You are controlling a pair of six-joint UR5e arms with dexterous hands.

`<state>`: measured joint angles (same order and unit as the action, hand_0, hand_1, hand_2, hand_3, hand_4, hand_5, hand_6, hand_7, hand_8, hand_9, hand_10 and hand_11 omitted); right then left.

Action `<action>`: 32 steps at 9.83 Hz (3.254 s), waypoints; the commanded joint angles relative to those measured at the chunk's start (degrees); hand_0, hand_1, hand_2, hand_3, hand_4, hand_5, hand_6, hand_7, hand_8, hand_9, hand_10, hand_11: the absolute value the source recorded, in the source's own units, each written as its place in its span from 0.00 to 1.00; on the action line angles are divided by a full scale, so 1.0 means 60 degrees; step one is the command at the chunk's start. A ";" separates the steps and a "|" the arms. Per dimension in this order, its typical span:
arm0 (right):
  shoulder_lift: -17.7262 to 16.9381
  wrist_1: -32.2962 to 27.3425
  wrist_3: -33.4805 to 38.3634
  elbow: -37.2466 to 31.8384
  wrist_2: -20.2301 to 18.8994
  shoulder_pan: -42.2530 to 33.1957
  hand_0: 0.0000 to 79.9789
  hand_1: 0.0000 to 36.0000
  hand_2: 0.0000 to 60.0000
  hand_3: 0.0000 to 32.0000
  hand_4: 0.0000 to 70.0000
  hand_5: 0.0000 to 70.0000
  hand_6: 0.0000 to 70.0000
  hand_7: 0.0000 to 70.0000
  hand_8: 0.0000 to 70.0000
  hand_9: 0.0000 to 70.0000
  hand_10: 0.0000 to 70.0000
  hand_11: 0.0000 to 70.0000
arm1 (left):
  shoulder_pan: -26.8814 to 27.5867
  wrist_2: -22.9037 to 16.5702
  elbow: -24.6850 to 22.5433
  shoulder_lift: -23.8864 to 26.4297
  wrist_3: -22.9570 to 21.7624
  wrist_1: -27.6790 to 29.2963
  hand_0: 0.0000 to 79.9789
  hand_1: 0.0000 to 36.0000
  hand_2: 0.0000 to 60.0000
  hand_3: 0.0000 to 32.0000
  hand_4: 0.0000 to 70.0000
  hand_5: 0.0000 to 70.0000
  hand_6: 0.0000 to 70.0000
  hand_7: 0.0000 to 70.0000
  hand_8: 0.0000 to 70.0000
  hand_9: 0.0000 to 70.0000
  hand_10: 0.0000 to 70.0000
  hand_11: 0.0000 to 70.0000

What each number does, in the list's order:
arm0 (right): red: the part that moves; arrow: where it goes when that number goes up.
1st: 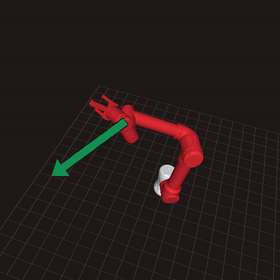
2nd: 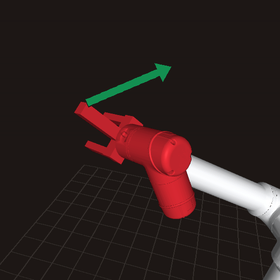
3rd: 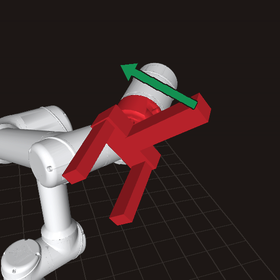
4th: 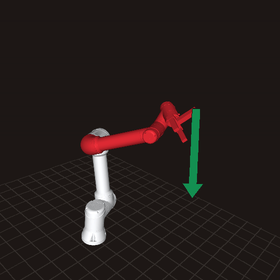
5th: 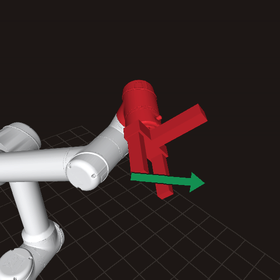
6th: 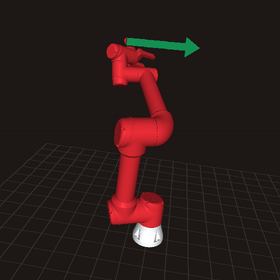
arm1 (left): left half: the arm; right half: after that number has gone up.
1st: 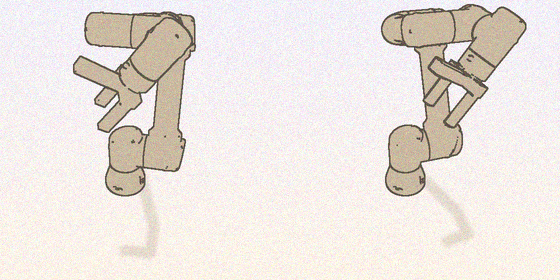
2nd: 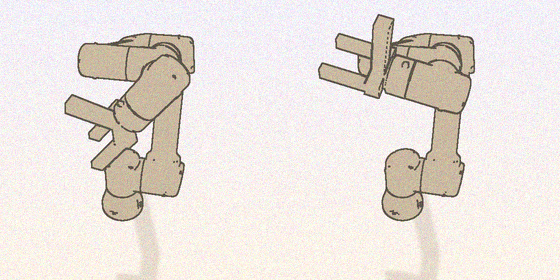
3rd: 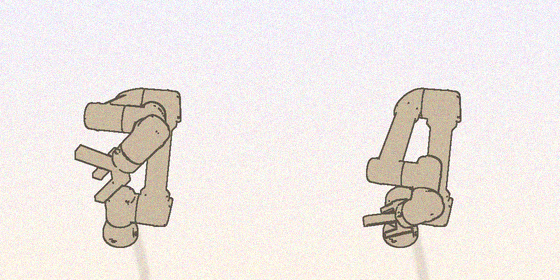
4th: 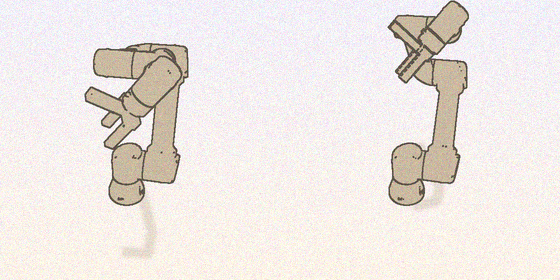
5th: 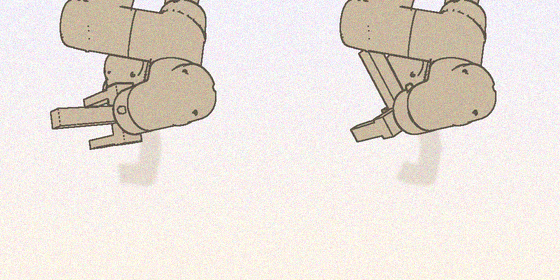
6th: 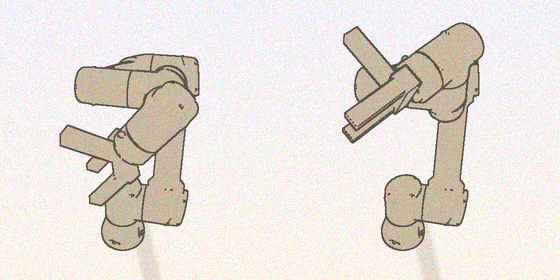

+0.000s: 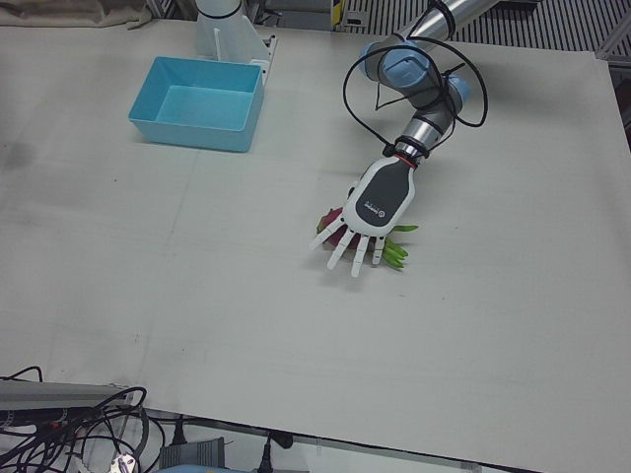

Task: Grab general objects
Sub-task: 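Lift the dragon fruit off the table with the left hand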

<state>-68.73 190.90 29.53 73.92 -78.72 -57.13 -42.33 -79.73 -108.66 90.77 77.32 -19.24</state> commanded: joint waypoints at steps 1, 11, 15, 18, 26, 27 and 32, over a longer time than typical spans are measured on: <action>0.0000 0.0000 0.0000 0.0000 -0.0005 0.0000 0.00 0.00 0.00 0.00 0.00 0.00 0.00 0.00 0.00 0.00 0.00 0.00 | 0.0068 0.0002 -0.0024 0.0032 0.0208 -0.0177 0.61 1.00 1.00 1.00 0.00 0.02 0.00 0.00 0.00 0.00 0.18 0.31; 0.0000 0.0000 0.0000 0.0000 0.0009 0.0000 0.00 0.00 0.00 0.00 0.00 0.00 0.00 0.00 0.00 0.00 0.00 0.00 | 0.0054 0.0353 -0.0024 -0.0026 0.0268 0.0028 1.00 1.00 1.00 0.00 1.00 1.00 0.23 0.49 0.41 0.33 0.76 1.00; 0.0000 0.0000 0.0000 0.0000 -0.0005 0.0000 0.00 0.00 0.00 0.00 0.00 0.00 0.00 0.00 0.00 0.00 0.00 0.00 | -0.0019 0.0339 -0.0446 -0.0244 0.0224 0.0334 1.00 1.00 1.00 0.00 1.00 1.00 0.49 0.65 0.70 0.71 1.00 1.00; 0.0000 0.0000 0.0000 0.0000 0.0009 0.0000 0.00 0.00 0.00 0.00 0.00 0.00 0.00 0.00 0.00 0.00 0.00 0.00 | -0.0093 0.0324 -0.1225 -0.1387 -0.0374 0.1504 1.00 1.00 1.00 0.00 1.00 1.00 0.47 0.63 0.70 0.71 1.00 1.00; 0.0000 0.0000 0.0000 0.0000 0.0009 0.0000 0.00 0.00 0.00 0.00 0.00 0.00 0.00 0.00 0.00 0.00 0.00 0.00 | -0.2216 -0.1448 -0.1167 -0.3057 -0.6330 0.6057 1.00 1.00 1.00 0.00 1.00 1.00 0.53 0.70 0.72 0.74 1.00 1.00; 0.0000 0.0000 0.0000 0.0000 -0.0005 0.0000 0.00 0.00 0.00 0.00 0.00 0.00 0.00 0.00 0.00 0.00 0.00 0.00 | -0.2231 -0.1448 -0.1225 -0.3160 -0.7064 0.6498 1.00 1.00 1.00 0.00 1.00 1.00 0.54 0.72 0.72 0.74 1.00 1.00; 0.0000 0.0000 0.0000 0.0015 0.0009 0.0000 0.00 0.00 0.00 0.00 0.00 0.00 0.00 0.00 0.00 0.00 0.00 0.00 | -0.2144 -0.1711 -0.2084 -0.4095 -0.8873 0.8448 1.00 1.00 1.00 0.00 1.00 1.00 0.54 0.78 0.72 0.74 0.98 1.00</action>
<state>-68.73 190.90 29.53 73.94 -78.71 -57.13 -55.50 -89.04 -116.62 70.18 28.14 25.57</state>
